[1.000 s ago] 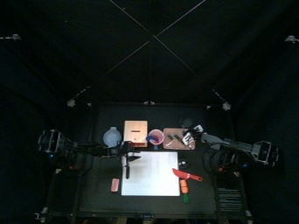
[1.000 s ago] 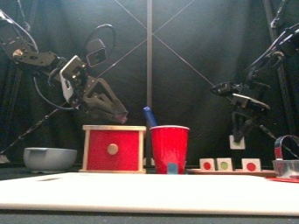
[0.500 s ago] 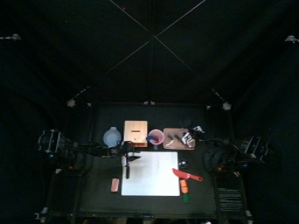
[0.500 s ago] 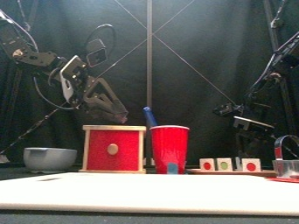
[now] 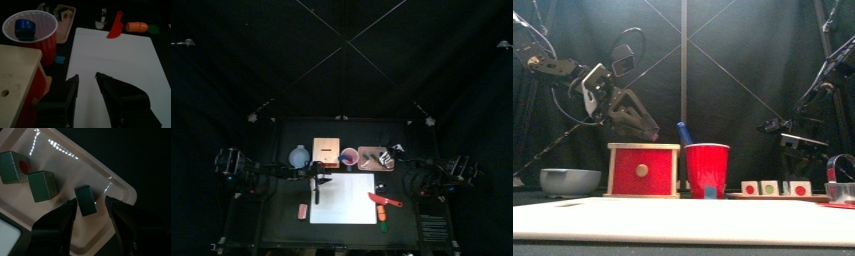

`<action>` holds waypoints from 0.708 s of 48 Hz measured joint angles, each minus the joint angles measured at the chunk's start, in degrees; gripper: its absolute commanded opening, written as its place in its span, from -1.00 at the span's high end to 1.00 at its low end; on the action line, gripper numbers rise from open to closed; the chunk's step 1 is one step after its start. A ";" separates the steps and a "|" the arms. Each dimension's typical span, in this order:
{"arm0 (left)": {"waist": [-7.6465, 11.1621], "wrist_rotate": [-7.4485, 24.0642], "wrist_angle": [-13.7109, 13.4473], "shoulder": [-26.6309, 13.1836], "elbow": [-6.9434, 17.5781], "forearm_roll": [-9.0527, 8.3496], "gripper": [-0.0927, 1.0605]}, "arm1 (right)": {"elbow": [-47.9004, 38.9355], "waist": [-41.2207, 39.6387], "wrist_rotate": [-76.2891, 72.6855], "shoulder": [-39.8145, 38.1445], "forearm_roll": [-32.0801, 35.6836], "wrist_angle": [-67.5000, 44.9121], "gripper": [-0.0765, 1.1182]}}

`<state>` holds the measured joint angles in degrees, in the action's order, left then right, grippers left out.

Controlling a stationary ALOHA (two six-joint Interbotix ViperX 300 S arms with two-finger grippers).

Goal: Place sushi on board then cut the sushi with the knife then place the pieces on the plate
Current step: Place the 4 sushi pieces on the plate

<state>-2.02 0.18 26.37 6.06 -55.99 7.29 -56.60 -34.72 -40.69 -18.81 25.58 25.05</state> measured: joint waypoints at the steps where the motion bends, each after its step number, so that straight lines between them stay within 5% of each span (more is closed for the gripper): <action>1: 0.00 0.00 0.00 0.00 0.00 0.00 -0.46 | 0.35 0.44 0.00 -1.14 0.00 0.70 -0.53; 16: 0.09 0.00 0.09 0.00 0.35 0.00 -0.46 | 3.34 8.61 -0.35 -10.37 0.09 4.83 -0.53; 34: 0.18 -0.18 0.00 0.00 0.79 0.79 -0.46 | 3.60 18.37 -0.26 -10.55 1.58 -0.79 -0.53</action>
<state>-1.85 0.00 26.37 6.06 -55.20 8.09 -53.00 -16.35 -40.96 -29.36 27.16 24.26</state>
